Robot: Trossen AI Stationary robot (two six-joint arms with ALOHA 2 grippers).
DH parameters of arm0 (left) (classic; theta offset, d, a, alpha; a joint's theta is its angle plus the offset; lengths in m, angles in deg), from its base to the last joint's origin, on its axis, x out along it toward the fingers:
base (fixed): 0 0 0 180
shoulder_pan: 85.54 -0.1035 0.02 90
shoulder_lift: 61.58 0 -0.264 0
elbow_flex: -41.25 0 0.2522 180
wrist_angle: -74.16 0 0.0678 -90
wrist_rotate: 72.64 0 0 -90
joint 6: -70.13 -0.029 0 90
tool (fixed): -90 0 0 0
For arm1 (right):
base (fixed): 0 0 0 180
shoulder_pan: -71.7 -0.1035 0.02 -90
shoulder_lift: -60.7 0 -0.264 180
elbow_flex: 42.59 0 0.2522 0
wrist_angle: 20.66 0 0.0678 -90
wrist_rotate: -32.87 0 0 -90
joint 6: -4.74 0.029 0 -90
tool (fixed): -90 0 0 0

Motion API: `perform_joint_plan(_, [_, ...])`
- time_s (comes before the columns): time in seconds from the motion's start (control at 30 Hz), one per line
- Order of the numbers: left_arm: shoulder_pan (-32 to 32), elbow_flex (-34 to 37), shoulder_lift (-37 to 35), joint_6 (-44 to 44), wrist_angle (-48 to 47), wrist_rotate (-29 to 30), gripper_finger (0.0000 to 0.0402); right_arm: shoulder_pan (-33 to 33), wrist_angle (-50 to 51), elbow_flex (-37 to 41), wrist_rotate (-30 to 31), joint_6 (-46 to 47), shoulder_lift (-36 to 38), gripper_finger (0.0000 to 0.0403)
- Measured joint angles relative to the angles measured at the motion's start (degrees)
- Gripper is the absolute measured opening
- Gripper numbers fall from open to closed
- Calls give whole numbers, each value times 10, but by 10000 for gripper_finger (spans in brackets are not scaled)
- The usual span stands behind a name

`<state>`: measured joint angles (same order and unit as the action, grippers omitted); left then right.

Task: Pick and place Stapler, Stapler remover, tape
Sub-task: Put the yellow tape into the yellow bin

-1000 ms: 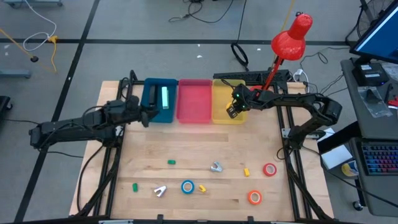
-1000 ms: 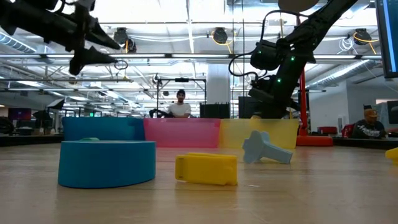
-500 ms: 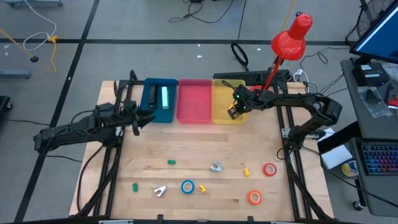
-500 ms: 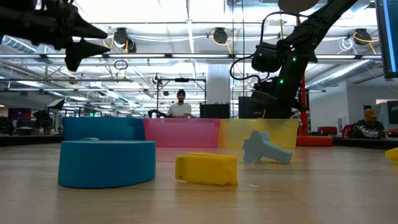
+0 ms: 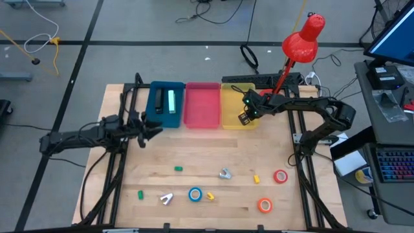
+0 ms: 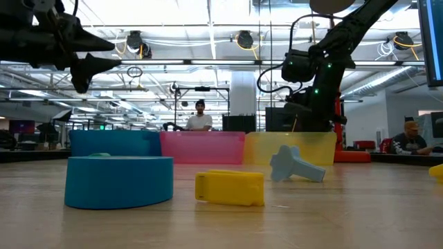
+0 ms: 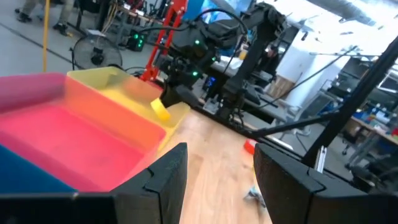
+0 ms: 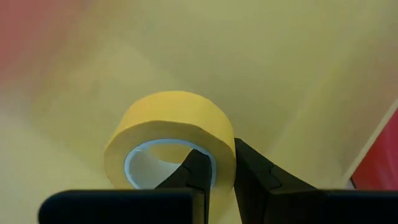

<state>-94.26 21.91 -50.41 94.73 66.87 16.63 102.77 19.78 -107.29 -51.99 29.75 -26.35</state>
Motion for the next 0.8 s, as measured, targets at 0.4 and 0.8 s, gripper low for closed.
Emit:
perform_joint_plan(0.4, [79,0,12,-29,9,38,186,0,-28,0,-10,16,0,34])
perform_joint_plan(0.8, [92,0,12,-12,-25,38,186,0,-29,0,-10,15,0,51])
